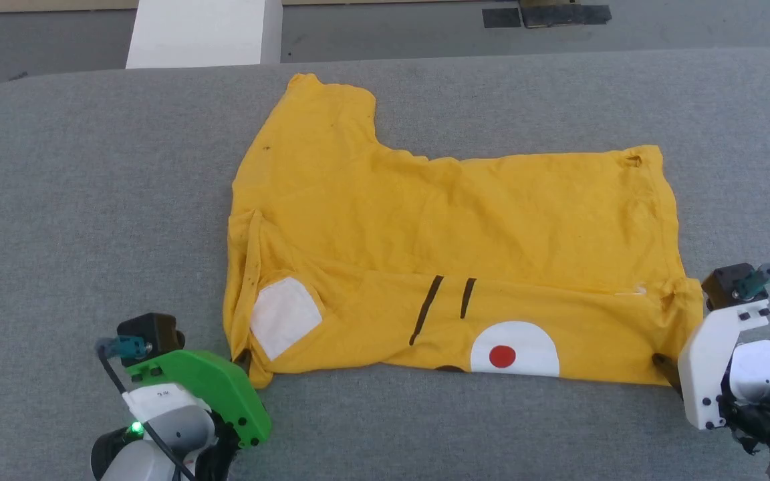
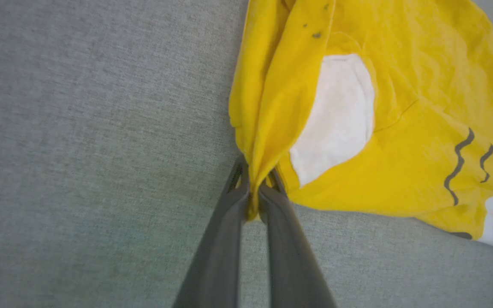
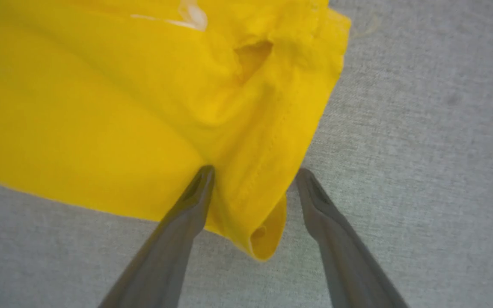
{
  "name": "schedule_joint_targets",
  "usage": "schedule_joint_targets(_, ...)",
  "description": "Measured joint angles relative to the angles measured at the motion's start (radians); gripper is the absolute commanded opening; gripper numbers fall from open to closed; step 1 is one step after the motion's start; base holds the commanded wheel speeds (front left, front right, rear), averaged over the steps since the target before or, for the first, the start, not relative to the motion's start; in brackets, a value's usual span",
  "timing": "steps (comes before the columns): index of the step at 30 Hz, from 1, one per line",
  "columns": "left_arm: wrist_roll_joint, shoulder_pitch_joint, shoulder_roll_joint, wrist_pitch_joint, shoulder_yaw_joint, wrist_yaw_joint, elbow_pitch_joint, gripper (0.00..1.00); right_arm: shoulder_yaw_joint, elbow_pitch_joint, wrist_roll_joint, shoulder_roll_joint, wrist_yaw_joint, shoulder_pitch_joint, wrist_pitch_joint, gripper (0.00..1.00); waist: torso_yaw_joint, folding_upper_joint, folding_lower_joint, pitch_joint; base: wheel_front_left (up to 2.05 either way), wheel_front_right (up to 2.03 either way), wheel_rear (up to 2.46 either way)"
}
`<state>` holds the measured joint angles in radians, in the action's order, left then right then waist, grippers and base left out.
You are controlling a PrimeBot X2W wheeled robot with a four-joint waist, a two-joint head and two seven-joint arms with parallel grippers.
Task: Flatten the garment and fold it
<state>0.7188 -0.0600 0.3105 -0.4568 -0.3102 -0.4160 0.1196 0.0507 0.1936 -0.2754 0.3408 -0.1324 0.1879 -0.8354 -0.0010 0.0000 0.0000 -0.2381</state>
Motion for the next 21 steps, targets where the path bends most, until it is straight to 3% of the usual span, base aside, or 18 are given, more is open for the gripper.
schedule_joint_targets(1, 0.0, 0.0, 0.0, 0.001, 0.002, 0.0, -0.002, 0.0, 0.0, 0.005, -0.015, 0.001, 0.0, 0.006, -0.005, 0.21, 0.0, 0.0, 0.0, 0.001, 0.0, 0.0, 0.0)
schedule_joint_targets(2, 0.002, 0.0, 0.0, 0.001, 0.005, 0.0, -0.003, 0.0, -0.002, 0.008, -0.028, 0.002, 0.0, 0.012, -0.005, 0.0, 0.0, 0.0, 0.0, 0.002, 0.0, 0.0, 0.0)
schedule_joint_targets(10, 0.013, 0.007, 0.022, 0.009, 0.051, -0.001, 0.026, 0.0, -0.055, -0.006, -0.1, 0.005, 0.0, 0.02, 0.007, 0.0, -0.003, 0.0, 0.0, 0.043, 0.0, 0.0, 0.0)
schedule_joint_targets(21, 0.048, 0.157, 0.057, -0.085, 0.042, -0.057, 0.1, 0.0, -0.124, -0.056, -0.1, 0.021, 0.0, -0.086, -0.073, 0.0, -0.003, 0.0, 0.0, 0.111, 0.0, 0.0, 0.0)
